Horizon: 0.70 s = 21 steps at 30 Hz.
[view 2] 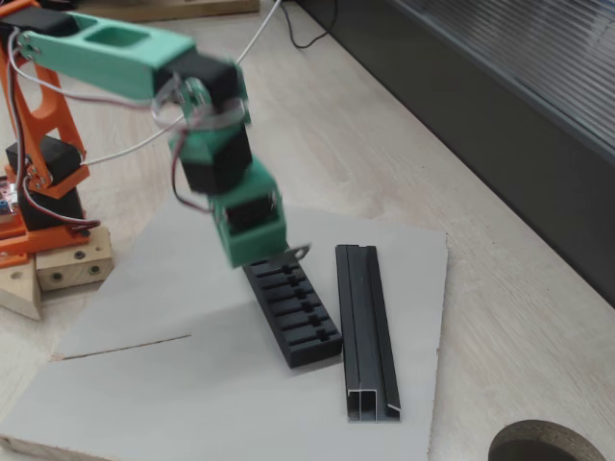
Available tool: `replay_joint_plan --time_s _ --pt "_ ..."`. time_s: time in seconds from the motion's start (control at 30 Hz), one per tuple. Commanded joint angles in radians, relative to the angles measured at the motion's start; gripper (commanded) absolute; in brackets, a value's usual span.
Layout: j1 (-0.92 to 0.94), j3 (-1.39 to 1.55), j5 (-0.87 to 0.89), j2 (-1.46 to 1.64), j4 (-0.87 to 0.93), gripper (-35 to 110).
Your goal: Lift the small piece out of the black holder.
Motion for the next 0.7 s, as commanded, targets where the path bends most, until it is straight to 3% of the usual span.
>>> replay_joint_plan --time_s 0.0,0.67 --pt "0.006 -0.054 0.017 0.098 0.018 1" --pt "0.009 -0.057 0.026 0.468 0.005 1"
